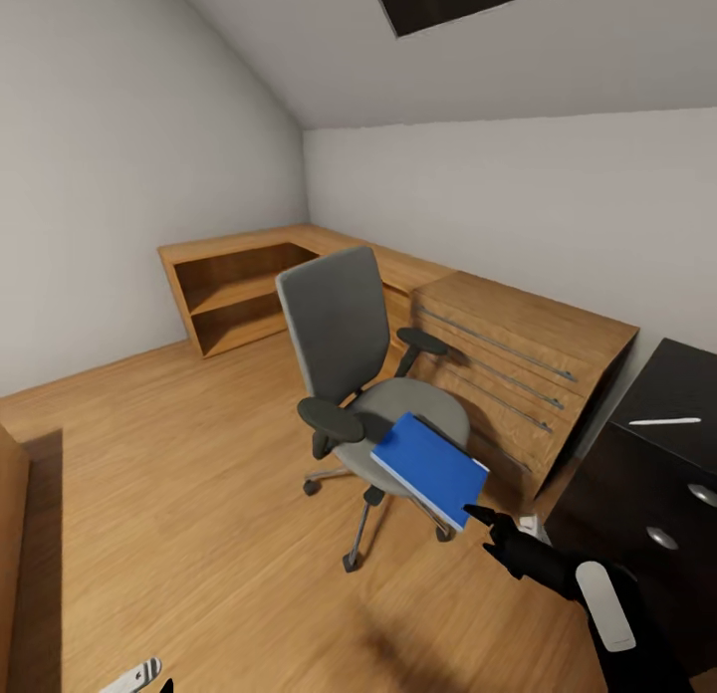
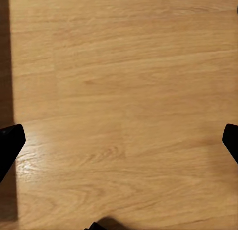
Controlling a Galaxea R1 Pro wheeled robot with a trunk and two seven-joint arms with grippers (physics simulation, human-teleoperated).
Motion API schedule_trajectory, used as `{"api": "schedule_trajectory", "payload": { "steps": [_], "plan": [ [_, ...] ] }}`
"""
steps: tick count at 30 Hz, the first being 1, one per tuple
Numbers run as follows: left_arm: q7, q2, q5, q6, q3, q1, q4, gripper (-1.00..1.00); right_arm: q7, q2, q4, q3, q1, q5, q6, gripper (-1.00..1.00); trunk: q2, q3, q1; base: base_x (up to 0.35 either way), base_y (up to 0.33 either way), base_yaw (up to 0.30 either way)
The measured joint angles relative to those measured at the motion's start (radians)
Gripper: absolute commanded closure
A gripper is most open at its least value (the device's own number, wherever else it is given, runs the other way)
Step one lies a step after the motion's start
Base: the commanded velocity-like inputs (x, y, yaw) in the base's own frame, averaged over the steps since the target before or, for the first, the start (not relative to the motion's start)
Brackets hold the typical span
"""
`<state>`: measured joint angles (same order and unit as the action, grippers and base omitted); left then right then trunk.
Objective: In the bedroom, organize the workspace by keeping the computer under the desk, ensuring the monitor is on the desk, placing the keyboard on the desk next to the monitor, placing the mouse on the desk next to the keyboard, moving the folder from the swivel chair onto the desk next to the mouse, stacking the notebook on top of the folder with the pen on top of the notebook, and positioning the swivel chair next to the desk.
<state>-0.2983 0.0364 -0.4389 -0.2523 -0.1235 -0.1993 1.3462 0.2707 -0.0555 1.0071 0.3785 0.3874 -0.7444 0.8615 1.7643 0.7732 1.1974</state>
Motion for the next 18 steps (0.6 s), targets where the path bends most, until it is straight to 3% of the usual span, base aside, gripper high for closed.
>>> {"api": "schedule_trajectory", "payload": {
  "steps": [7, 10, 18],
  "plan": [
    [0.000, 0.000, 0.000, 0.000, 0.000, 0.000, 0.000, -1.00, 0.026, -0.026, -0.018, 0.104, 0.000, -0.017, 0.010, -1.00, 0.049, 0.022, 0.027, 0.000, 0.000, 0.000],
    [0.000, 0.000, 0.000, 0.000, 0.000, 0.000, 0.000, -1.00, 0.029, -0.040, -0.020, 0.169, 0.000, -0.085, 0.036, -1.00, 0.070, 0.031, 0.038, 0.000, 0.000, 0.000],
    [0.000, -0.001, 0.000, 0.001, 0.001, 0.000, -0.001, -1.00, 0.031, -0.068, -0.022, 0.212, 0.000, -0.107, 0.033, -1.00, 0.126, 0.056, 0.069, 0.000, 0.000, 0.000]
  ]
}}
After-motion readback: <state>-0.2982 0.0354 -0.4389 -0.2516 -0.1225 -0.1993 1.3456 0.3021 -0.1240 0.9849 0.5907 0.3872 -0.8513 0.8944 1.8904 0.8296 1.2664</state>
